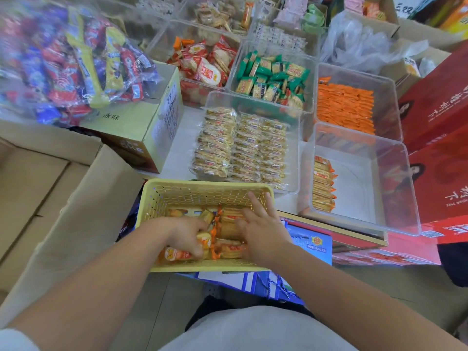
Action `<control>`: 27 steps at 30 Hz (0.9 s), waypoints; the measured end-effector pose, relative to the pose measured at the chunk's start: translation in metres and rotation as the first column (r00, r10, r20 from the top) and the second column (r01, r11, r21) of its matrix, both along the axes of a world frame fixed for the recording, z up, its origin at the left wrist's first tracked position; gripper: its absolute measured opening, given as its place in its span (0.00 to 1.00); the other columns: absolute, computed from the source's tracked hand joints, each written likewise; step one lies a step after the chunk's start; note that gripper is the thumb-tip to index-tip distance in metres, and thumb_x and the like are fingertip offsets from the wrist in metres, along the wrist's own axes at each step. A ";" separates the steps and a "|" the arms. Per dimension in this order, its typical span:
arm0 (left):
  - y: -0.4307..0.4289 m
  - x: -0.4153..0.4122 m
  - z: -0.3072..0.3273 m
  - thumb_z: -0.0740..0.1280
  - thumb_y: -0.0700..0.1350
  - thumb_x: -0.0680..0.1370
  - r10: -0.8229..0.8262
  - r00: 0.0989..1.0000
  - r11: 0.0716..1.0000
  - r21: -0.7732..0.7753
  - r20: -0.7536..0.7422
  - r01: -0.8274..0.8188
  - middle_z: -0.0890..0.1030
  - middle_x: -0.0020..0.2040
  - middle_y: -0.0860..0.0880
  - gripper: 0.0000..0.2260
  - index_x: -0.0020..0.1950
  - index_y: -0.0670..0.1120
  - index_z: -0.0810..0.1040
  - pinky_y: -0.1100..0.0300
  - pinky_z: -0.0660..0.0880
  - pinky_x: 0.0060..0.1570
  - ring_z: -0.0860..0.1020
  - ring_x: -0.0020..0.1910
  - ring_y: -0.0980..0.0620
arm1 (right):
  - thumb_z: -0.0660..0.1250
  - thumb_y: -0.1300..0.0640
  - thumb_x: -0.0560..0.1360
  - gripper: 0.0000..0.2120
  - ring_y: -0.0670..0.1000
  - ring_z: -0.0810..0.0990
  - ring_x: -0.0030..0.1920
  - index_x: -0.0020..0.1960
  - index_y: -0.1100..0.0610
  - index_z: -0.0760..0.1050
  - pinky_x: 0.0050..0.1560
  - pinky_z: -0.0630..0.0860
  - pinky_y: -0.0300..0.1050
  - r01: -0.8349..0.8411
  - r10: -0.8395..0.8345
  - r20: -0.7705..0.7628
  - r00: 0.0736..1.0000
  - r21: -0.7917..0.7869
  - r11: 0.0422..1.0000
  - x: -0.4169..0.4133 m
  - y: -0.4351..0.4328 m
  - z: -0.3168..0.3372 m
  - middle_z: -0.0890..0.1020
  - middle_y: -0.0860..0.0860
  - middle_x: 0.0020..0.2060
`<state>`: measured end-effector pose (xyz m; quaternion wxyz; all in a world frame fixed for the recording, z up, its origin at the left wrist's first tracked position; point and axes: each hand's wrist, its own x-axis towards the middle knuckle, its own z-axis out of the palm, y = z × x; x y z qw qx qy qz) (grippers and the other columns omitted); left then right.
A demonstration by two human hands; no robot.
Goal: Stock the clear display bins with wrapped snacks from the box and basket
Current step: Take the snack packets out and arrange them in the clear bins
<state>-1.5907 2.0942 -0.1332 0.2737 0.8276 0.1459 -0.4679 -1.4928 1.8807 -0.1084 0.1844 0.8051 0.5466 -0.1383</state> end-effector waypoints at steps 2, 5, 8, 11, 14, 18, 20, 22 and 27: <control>0.003 -0.005 0.005 0.75 0.56 0.68 0.007 1.000 1.000 -0.010 -0.006 -0.007 0.66 0.80 0.49 0.45 0.82 0.55 0.59 0.49 0.74 0.68 0.71 0.73 0.45 | 0.65 0.36 0.74 0.28 0.63 0.42 0.80 0.68 0.49 0.74 0.71 0.26 0.70 0.037 -0.036 -0.044 0.998 0.033 0.999 0.000 0.005 0.001 0.72 0.53 0.71; 0.006 -0.010 0.011 0.77 0.55 0.68 0.047 0.999 0.998 -0.040 0.017 -0.046 0.68 0.78 0.49 0.45 0.82 0.55 0.60 0.50 0.76 0.65 0.74 0.68 0.46 | 0.62 0.35 0.77 0.26 0.61 0.48 0.80 0.68 0.49 0.75 0.75 0.32 0.65 0.120 -0.106 -0.132 0.986 0.100 0.988 -0.002 0.009 0.003 0.73 0.51 0.70; 0.010 -0.015 0.016 0.77 0.53 0.68 0.115 0.992 0.992 -0.067 0.055 -0.111 0.73 0.71 0.49 0.44 0.81 0.54 0.62 0.58 0.75 0.50 0.75 0.58 0.49 | 0.62 0.39 0.79 0.23 0.58 0.58 0.78 0.70 0.49 0.73 0.79 0.50 0.58 0.232 -0.184 -0.274 0.944 0.156 0.960 -0.006 0.010 0.010 0.74 0.50 0.69; 0.013 -0.022 0.026 0.78 0.51 0.69 0.244 0.960 0.967 -0.109 0.141 -0.229 0.77 0.67 0.46 0.40 0.78 0.51 0.66 0.61 0.71 0.40 0.79 0.57 0.46 | 0.63 0.42 0.80 0.22 0.53 0.67 0.72 0.72 0.50 0.73 0.73 0.65 0.52 0.404 -0.278 -0.493 0.824 0.168 0.899 -0.010 0.009 0.020 0.75 0.50 0.68; 0.011 -0.024 0.042 0.79 0.52 0.63 0.549 0.802 0.822 -0.325 0.236 -0.467 0.85 0.53 0.49 0.32 0.65 0.52 0.76 0.51 0.80 0.44 0.84 0.49 0.49 | 0.63 0.40 0.81 0.21 0.48 0.76 0.64 0.69 0.49 0.75 0.64 0.74 0.48 0.655 -0.381 -0.744 0.549 0.100 0.749 -0.013 0.008 0.034 0.79 0.46 0.63; -0.023 -0.016 0.066 0.80 0.46 0.65 0.930 0.363 0.187 -0.779 -0.056 -0.598 0.87 0.53 0.42 0.21 0.57 0.52 0.83 0.52 0.83 0.41 0.87 0.47 0.43 | 0.63 0.38 0.80 0.18 0.46 0.83 0.55 0.65 0.44 0.77 0.55 0.80 0.44 0.867 -0.307 -0.948 -0.088 -0.225 0.444 -0.018 0.005 0.056 0.84 0.43 0.55; -0.049 -0.010 0.075 0.78 0.44 0.68 0.944 0.267 -0.013 -0.834 -0.191 -0.552 0.87 0.53 0.40 0.14 0.53 0.52 0.86 0.51 0.83 0.40 0.87 0.46 0.42 | 0.64 0.41 0.81 0.14 0.49 0.86 0.51 0.62 0.46 0.78 0.53 0.83 0.49 0.898 -0.229 -0.959 -0.170 -0.246 0.365 -0.016 0.000 0.064 0.85 0.48 0.52; -0.075 -0.003 0.080 0.79 0.45 0.71 0.940 0.227 -0.095 -0.834 -0.255 -0.543 0.86 0.54 0.39 0.13 0.54 0.51 0.86 0.46 0.83 0.43 0.86 0.50 0.39 | 0.64 0.45 0.82 0.12 0.53 0.86 0.48 0.60 0.51 0.79 0.52 0.84 0.56 0.929 -0.172 -0.971 -0.168 -0.214 0.302 -0.013 -0.008 0.072 0.86 0.53 0.49; -0.123 0.021 0.082 0.72 0.49 0.75 0.928 0.146 -0.207 -0.799 -0.343 -0.564 0.83 0.60 0.34 0.18 0.63 0.44 0.82 0.28 0.76 0.60 0.81 0.62 0.30 | 0.62 0.48 0.83 0.10 0.53 0.87 0.49 0.60 0.51 0.78 0.45 0.84 0.49 0.964 -0.133 -0.986 -0.100 -0.129 0.231 0.006 -0.038 0.071 0.86 0.52 0.51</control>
